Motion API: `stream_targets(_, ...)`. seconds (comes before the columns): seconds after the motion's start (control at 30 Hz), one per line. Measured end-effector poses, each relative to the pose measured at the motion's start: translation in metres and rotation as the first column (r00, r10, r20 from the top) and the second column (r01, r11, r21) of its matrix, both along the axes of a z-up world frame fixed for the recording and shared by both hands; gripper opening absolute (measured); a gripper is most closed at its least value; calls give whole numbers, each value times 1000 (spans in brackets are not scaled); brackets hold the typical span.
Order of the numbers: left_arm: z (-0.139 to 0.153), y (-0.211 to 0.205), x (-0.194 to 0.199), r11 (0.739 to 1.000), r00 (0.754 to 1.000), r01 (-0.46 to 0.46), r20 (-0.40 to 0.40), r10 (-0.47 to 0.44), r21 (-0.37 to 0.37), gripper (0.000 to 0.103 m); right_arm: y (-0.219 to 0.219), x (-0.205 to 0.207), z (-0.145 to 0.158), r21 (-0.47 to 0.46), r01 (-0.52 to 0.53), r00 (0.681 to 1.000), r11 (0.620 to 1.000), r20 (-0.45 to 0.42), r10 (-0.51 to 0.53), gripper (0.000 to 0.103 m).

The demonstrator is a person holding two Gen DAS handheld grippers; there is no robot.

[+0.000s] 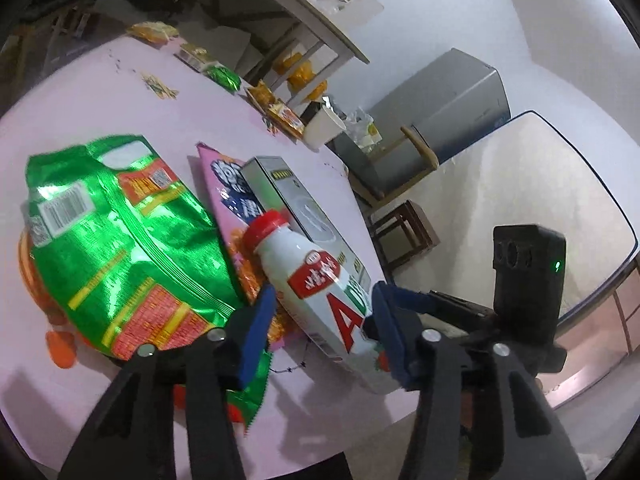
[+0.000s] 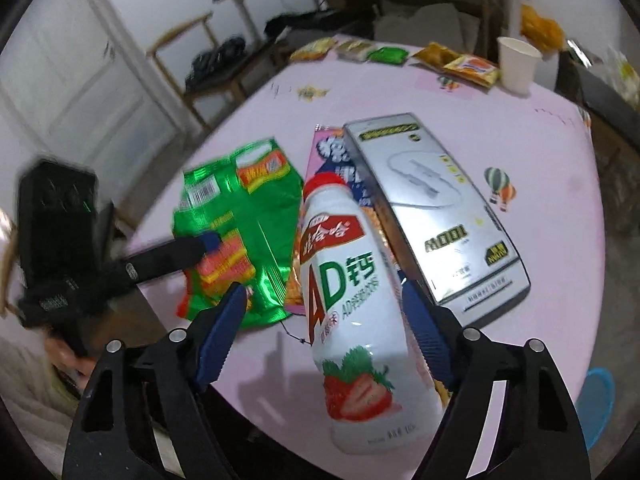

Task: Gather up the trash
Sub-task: 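Grasp the white AD milk bottle with the right gripper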

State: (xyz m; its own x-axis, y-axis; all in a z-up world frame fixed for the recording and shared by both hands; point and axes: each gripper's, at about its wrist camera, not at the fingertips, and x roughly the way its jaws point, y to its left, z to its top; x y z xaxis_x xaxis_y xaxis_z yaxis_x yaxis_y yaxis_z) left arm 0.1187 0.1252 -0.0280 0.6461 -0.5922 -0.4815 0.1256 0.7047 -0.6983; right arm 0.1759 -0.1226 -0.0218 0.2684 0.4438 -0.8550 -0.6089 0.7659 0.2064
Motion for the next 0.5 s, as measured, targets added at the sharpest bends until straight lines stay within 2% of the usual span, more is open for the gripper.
stream_targets(0.1, 1, 6, -1, 1000, 1000, -13, 2, 13, 8, 44, 17, -7, -10, -150, -37, 997, 988, 63, 46, 72)
stream_targets(0.23, 1, 11, -2, 1000, 1000, -22, 2, 22, 8, 44, 27, -12, -23, -274, -33, 992, 961, 105, 64, 66)
stream_targets(0.3, 0, 12, -3, 1000, 1000, -20, 2, 20, 9, 44, 26, -11, -32, -321, -19, 994, 947, 98, 54, 60)
stream_targets(0.37, 0, 10, -4, 1000, 1000, -16, 0, 16, 13, 44, 21, -9, -41, -323, -9, 998, 946, 62, 31, 58)
stream_targets(0.5, 4, 5, -6, 1000, 1000, -7, 4, 7, 29, 44, 11, -12, -37, -258, 25, 997, 966, 80, -5, 57)
